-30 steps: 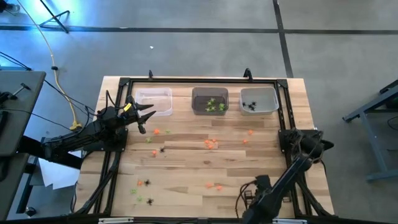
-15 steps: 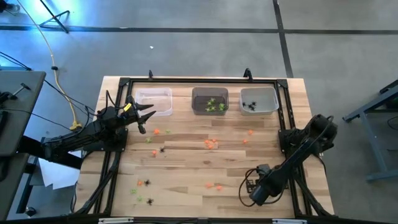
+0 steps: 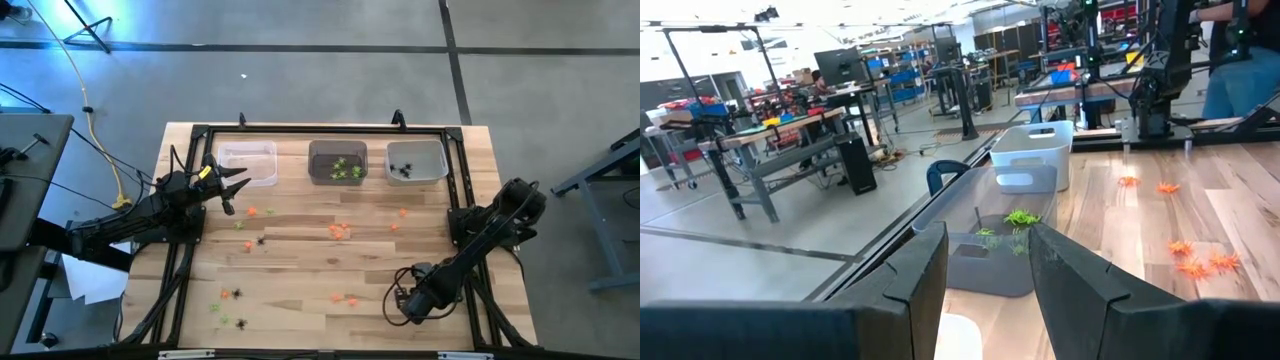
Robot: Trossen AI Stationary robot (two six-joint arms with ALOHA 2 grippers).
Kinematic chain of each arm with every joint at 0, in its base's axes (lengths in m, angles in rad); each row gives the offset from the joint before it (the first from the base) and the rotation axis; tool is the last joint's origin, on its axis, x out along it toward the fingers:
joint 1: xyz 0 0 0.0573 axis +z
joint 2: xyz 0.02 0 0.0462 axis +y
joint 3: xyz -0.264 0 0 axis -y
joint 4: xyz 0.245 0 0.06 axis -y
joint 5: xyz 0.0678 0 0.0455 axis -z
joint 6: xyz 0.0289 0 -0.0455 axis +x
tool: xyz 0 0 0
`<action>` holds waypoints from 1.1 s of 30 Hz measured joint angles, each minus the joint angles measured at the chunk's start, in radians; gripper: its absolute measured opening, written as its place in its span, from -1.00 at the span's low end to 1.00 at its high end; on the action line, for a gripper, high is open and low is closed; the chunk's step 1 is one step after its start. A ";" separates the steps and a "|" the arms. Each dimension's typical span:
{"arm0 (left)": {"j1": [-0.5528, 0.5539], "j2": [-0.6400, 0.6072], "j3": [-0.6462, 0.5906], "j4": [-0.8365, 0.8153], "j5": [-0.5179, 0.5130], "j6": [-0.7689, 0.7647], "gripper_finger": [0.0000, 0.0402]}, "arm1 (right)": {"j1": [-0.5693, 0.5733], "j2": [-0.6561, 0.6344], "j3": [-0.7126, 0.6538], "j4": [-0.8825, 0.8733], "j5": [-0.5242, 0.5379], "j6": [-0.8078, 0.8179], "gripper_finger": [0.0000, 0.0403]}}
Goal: Sort Halloween decoration
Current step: Put the orange spider toy into the transparent bin
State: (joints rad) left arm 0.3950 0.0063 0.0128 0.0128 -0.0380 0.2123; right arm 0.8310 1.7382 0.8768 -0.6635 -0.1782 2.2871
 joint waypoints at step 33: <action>0.000 0.000 0.000 0.000 0.000 0.000 -0.35 | 0.011 -0.016 0.244 -0.271 0.117 -0.037 -0.56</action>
State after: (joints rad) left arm 0.3949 0.0063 0.0126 0.0125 -0.0380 0.2123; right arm 0.8424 1.7222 1.1210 -0.9341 -0.0611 2.2505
